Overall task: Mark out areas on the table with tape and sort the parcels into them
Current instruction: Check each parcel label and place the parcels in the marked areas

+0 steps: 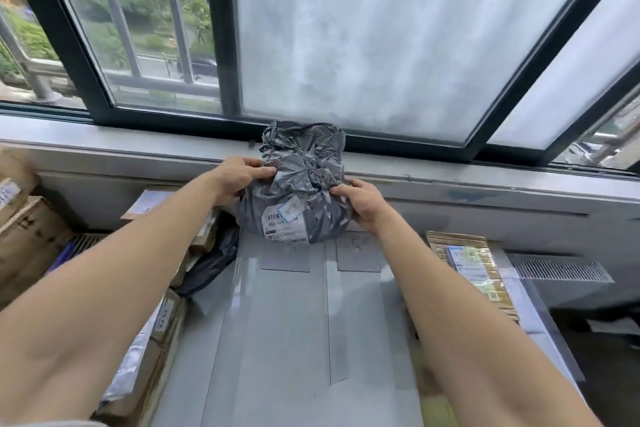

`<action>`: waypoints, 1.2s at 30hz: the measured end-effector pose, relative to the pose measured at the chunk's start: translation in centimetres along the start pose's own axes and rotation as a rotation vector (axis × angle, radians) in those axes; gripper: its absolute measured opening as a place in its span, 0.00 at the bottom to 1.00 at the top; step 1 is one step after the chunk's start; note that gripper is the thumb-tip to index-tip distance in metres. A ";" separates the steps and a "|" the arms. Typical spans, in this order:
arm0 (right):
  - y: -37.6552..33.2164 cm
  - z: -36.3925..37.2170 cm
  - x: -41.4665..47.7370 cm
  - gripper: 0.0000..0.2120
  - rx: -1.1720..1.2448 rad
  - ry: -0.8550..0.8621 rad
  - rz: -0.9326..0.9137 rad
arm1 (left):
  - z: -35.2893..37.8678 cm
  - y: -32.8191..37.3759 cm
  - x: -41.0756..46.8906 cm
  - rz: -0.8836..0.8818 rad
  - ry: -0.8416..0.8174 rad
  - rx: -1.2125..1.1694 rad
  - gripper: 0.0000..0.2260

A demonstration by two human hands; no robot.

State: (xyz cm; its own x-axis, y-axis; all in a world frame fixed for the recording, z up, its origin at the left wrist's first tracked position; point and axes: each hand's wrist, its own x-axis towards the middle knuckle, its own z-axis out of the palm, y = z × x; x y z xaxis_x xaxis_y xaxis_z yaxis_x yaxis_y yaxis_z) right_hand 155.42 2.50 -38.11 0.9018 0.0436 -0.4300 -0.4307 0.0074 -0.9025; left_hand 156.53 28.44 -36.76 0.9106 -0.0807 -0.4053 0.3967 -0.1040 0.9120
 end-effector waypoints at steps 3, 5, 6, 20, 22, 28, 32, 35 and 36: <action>0.5 -3.1 -0.6 0.16 0.020 0.077 -0.004 | 3.3 1.2 0.1 0.005 -0.058 0.017 0.12; 0.9 -5.2 -1.2 0.15 0.051 0.132 -0.018 | 5.8 2.4 0.0 0.002 -0.121 0.009 0.15; 1.2 -6.1 -1.3 0.14 0.070 0.157 -0.016 | 7.0 3.1 0.1 -0.003 -0.144 0.002 0.17; 1.6 -21.2 -1.6 0.10 0.250 -0.211 0.373 | 26.1 9.6 2.2 -0.116 -0.009 -0.088 0.20; 1.7 -22.9 -1.3 0.11 0.261 -0.246 0.395 | 27.9 10.0 2.4 -0.147 -0.010 -0.079 0.20; 1.7 -27.6 -0.2 0.10 0.204 -0.192 0.351 | 30.6 10.3 2.4 -0.201 -0.002 -0.037 0.16; 0.6 -29.9 -0.3 0.12 0.122 -0.006 0.098 | 30.8 10.2 2.2 -0.187 0.008 -0.028 0.10; -0.1 -31.7 -0.9 0.14 0.057 0.168 -0.085 | 31.1 10.1 2.0 -0.149 -0.034 -0.058 0.14; -0.2 -32.2 -1.3 0.13 0.054 0.197 -0.118 | 31.4 9.9 1.9 -0.121 -0.051 -0.048 0.15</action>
State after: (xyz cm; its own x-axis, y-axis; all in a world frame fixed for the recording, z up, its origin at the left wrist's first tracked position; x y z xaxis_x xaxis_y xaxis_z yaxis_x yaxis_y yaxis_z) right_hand 155.52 -29.72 -38.16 0.9335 -0.1562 -0.3228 -0.3182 0.0543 -0.9465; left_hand 158.54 -3.88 -30.41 0.8493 -0.1207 -0.5139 0.5092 -0.0689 0.8579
